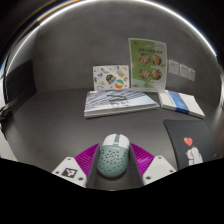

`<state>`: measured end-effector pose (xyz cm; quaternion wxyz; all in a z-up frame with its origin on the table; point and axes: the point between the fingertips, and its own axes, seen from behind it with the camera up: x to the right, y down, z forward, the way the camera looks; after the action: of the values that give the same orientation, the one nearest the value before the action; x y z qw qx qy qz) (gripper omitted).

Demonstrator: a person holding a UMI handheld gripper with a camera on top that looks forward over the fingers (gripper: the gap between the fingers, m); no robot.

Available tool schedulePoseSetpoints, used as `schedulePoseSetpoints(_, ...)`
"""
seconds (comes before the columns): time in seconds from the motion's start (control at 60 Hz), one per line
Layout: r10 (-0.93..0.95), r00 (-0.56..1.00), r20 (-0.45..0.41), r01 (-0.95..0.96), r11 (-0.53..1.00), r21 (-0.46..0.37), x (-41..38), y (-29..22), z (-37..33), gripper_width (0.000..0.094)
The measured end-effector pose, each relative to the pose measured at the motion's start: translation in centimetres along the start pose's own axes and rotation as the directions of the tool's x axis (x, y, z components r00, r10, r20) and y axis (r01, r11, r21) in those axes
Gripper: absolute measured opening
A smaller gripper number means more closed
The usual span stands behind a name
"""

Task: Arrange mouse

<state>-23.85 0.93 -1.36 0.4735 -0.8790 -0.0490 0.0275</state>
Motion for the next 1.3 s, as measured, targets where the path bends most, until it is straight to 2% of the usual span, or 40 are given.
schedulePoseSetpoints(0.017, 0.001, 1.0, -0.002, -0.001, 1.0, 0.005, -0.1, 0.0, 0.0, 0.0563)
schedulePoseSetpoints(0.1, -0.003, 1.0, -0.004, 0.003, 1.0, 0.009, -0.4, 0.0, -0.1, 0.0484)
schedulePoseSetpoints(0.117, 0.002, 1.0, 0.001, -0.002, 1.0, 0.006, -0.4, 0.1, -0.2, 0.0513)
schedulePoseSetpoints(0.15, 0.013, 1.0, 0.015, -0.012, 1.0, -0.001, -0.8, 0.1, -0.3, 0.0431)
schedulePoseSetpoints(0.233, 0.003, 0.999, 0.05, -0.003, 1.0, -0.009, -1.6, -0.2, -1.5, 0.0418)
schedulePoseSetpoints(0.317, -0.049, 0.997, 0.053, 0.045, 0.997, 0.062, -1.1, -2.4, -4.1, 0.0417)
schedulePoseSetpoints(0.4, -0.062, 0.998, 0.029, 0.057, 0.984, 0.168, 2.0, -7.0, -8.0, 0.0416)
schedulePoseSetpoints(0.483, -0.075, 0.995, -0.058, 0.088, 0.961, 0.262, 8.6, -11.3, -11.4, 0.0414)
schedulePoseSetpoints(0.533, -0.068, 0.989, -0.132, 0.103, 0.953, 0.284, 13.9, -12.8, -12.4, 0.0413)
schedulePoseSetpoints(0.6, -0.027, 0.98, -0.195, 0.08, 0.959, 0.271, 20.6, -12.3, -13.7, 0.0412)
schedulePoseSetpoints(0.65, -0.001, 0.98, -0.201, 0.048, 0.973, 0.227, 24.3, -10.1, -12.2, 0.0411)
schedulePoseSetpoints(0.783, 0.044, 0.985, -0.167, -0.031, 0.996, 0.082, 30.2, -3.2, -7.9, 0.0413)
schedulePoseSetpoints(0.933, 0.053, 0.993, -0.106, -0.052, 0.999, 0.007, 30.6, 1.1, -3.4, 0.0416)
schedulePoseSetpoints(0.967, 0.06, 0.994, -0.095, -0.057, 0.998, 0.031, 30.5, 1.0, -2.8, 0.042)
schedulePoseSetpoints(0.983, 0.064, 0.994, -0.09, -0.062, 0.998, 0.023, 30.4, 0.9, -3.0, 0.0436)
schedulePoseSetpoints(1.0, 0.066, 0.994, -0.087, -0.065, 0.998, 0.021, 30.4, 1.0, -3.0, 0.0508)
schedulePoseSetpoints(1.017, 0.066, 0.994, -0.084, -0.065, 0.998, 0.019, 30.4, 1.0, -3.0, 0.0469)
schedulePoseSetpoints(1.133, 0.041, 0.998, -0.04, -0.042, 0.999, -0.009, 30.1, 1.4, -3.2, 0.059)
schedulePoseSetpoints(1.15, 0.044, 0.998, -0.034, -0.045, 0.999, -0.014, 30.1, 1.6, -3.5, 0.0661)
schedulePoseSetpoints(1.233, 0.084, 0.996, -0.018, -0.085, 0.996, -0.017, 30.1, 2.2, -5.6, 0.0896)
schedulePoseSetpoints(1.25, 0.094, 0.996, -0.014, -0.094, 0.996, -0.012, 30.2, 2.2, -6.2, 0.0889)
schedulePoseSetpoints(1.267, 0.103, 0.995, -0.012, -0.103, 0.995, -0.009, 30.2, 2.3, -6.9, 0.084)
schedulePoseSetpoints(1.3, 0.12, 0.993, -0.012, -0.12, 0.993, 0.001, 30.4, 2.4, -8.3, 0.0841)
